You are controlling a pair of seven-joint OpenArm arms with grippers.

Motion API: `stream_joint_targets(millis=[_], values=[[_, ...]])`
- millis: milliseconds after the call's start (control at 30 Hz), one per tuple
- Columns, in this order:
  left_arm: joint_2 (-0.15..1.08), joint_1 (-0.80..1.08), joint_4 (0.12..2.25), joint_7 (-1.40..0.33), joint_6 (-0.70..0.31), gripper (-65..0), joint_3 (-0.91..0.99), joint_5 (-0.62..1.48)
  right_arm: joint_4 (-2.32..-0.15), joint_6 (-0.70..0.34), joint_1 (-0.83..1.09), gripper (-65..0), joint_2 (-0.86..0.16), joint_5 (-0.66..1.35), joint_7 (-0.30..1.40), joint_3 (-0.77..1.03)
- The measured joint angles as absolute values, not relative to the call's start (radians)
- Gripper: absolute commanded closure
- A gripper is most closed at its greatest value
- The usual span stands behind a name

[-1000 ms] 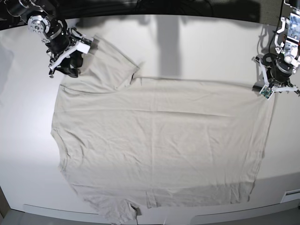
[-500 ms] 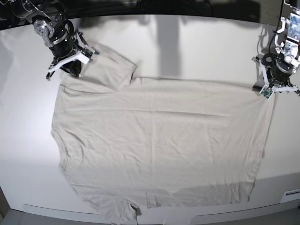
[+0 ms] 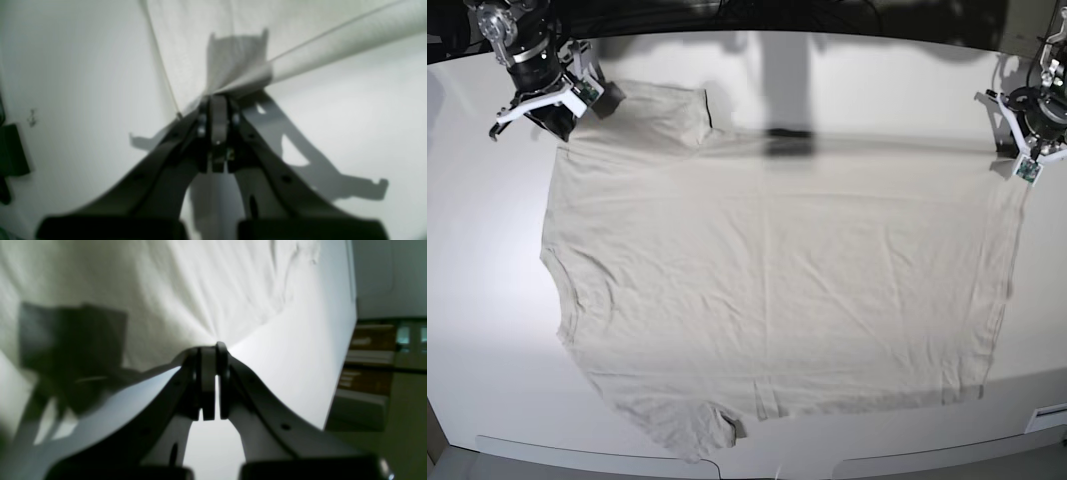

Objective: Fold the T-shirt properly
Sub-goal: 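Lift the shirt with both grippers, pull it toward the arm bases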

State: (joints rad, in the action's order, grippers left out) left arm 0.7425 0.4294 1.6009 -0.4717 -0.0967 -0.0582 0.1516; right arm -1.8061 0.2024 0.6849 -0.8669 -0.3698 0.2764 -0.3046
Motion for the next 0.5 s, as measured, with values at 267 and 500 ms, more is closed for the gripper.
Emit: stream_joint_targets(millis=[267, 500], values=[[0.737, 0.619, 1.692, -0.424, 0.0, 0.0, -0.058, 0.133, -1.893, 0.237, 0.966, 0.0, -0.862, -0.371, 0.27, -0.177], [0.678, 0.753, 1.716, -0.368, 0.116, 0.0, -0.054, -0.01, -1.911, 0.326, 1.112, 0.0, -0.861, -0.418, 0.263, -0.17]])
